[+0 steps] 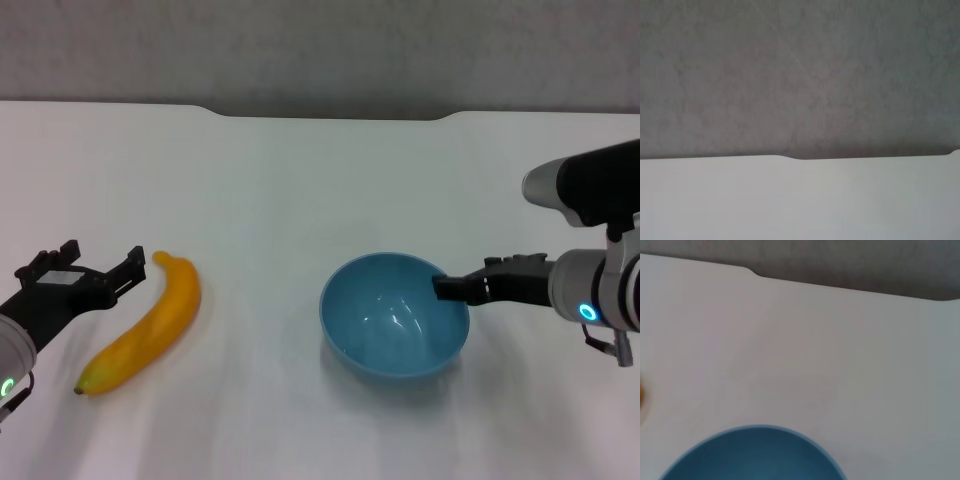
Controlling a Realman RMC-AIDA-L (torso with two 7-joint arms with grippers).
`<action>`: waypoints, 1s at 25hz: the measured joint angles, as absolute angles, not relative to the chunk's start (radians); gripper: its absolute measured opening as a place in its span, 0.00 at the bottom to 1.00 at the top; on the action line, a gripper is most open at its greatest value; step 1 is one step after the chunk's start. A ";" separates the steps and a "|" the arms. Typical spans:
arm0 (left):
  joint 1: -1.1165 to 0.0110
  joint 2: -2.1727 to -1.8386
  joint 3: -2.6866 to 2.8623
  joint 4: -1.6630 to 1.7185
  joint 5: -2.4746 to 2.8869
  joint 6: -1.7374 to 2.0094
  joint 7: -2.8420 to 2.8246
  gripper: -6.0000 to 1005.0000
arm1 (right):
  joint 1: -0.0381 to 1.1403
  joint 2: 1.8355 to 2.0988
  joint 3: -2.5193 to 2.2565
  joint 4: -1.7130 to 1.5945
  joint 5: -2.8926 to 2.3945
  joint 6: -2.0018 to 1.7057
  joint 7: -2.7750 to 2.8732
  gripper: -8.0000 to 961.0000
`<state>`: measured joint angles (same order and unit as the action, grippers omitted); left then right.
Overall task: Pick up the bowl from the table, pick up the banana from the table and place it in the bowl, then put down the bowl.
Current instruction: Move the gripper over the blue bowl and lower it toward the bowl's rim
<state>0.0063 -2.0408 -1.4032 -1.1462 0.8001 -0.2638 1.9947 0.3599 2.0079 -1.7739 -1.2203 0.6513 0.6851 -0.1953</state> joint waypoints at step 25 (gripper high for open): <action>0.003 -2.043 -1.402 -1.144 0.804 -0.249 2.002 0.89 | 0.395 2.008 -1.893 -1.021 0.735 0.496 -0.214 0.85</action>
<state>0.0027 -2.0433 -1.4020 -1.1441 0.8044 -0.2490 2.0018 0.3946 2.0079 -1.8928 -1.0208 0.7348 0.4957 -0.2138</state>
